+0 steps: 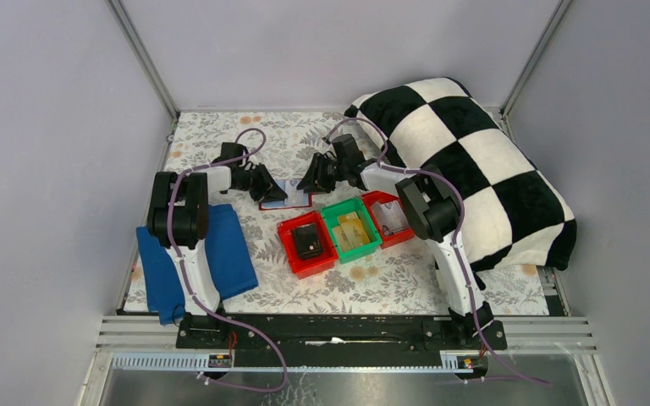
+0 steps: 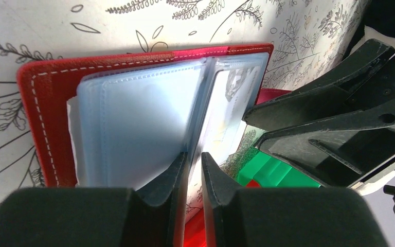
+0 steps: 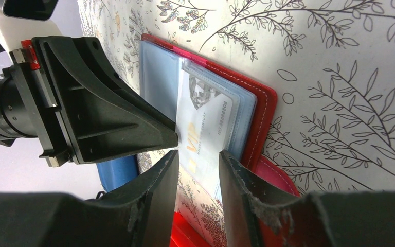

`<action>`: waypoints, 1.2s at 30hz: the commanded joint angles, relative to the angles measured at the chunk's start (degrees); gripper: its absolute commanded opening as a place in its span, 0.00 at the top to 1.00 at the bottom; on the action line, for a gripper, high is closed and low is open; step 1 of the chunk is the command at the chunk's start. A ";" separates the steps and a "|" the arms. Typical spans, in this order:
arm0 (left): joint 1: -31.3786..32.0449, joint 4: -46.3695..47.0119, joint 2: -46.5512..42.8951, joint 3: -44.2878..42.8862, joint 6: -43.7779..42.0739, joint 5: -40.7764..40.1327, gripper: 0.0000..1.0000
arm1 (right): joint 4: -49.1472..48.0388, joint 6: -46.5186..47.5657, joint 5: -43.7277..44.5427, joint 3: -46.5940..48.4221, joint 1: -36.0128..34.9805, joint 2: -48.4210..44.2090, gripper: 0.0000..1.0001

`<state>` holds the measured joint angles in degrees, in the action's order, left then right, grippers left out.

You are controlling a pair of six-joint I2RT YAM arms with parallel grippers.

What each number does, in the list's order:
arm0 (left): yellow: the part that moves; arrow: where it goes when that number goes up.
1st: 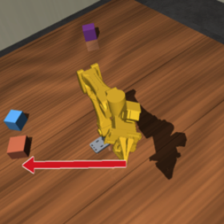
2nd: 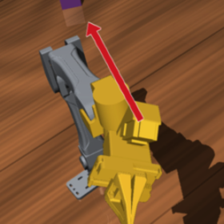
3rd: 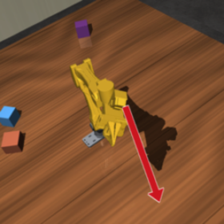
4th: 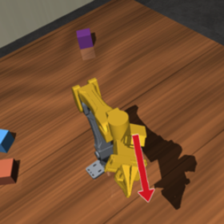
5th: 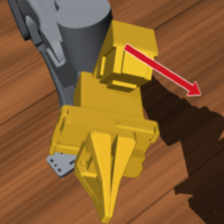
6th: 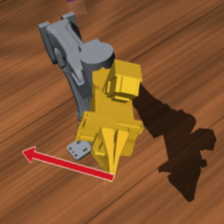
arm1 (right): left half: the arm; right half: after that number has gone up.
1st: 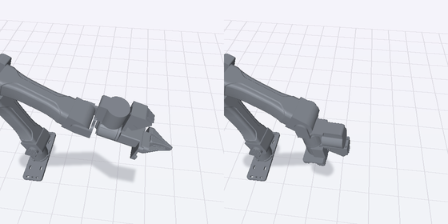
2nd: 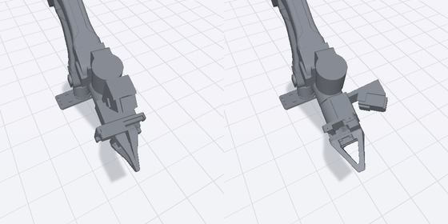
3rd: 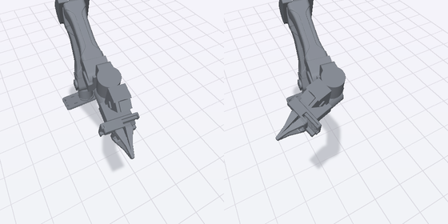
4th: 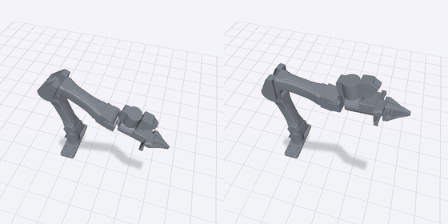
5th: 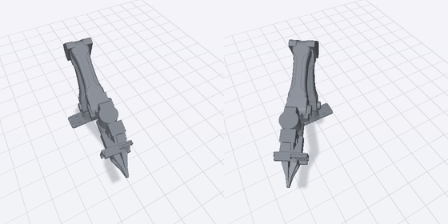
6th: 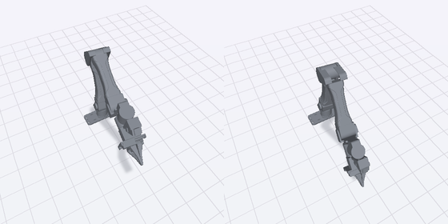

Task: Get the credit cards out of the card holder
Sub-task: Remove the credit card from the card holder.

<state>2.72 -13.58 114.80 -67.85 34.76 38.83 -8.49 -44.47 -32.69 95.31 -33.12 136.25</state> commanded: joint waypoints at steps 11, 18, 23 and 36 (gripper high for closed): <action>-0.08 1.95 1.05 -2.50 -0.40 1.61 1.00 | 1.02 0.70 0.08 1.02 -0.65 1.30 0.58; -0.79 3.74 -0.32 -0.51 -0.08 1.64 1.00 | 1.34 1.17 0.10 0.77 -0.67 1.50 0.58; -1.84 3.89 -1.77 0.81 -0.53 0.63 1.00 | 1.31 1.20 0.16 0.45 -0.67 1.61 0.59; -2.36 3.92 -3.30 2.95 -0.49 0.57 1.00 | 1.72 1.54 0.15 0.68 -0.59 2.02 0.59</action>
<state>1.13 -10.72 114.32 -65.93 34.87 40.32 -8.58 -44.40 -32.69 95.39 -33.17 136.62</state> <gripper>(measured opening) 0.007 0.412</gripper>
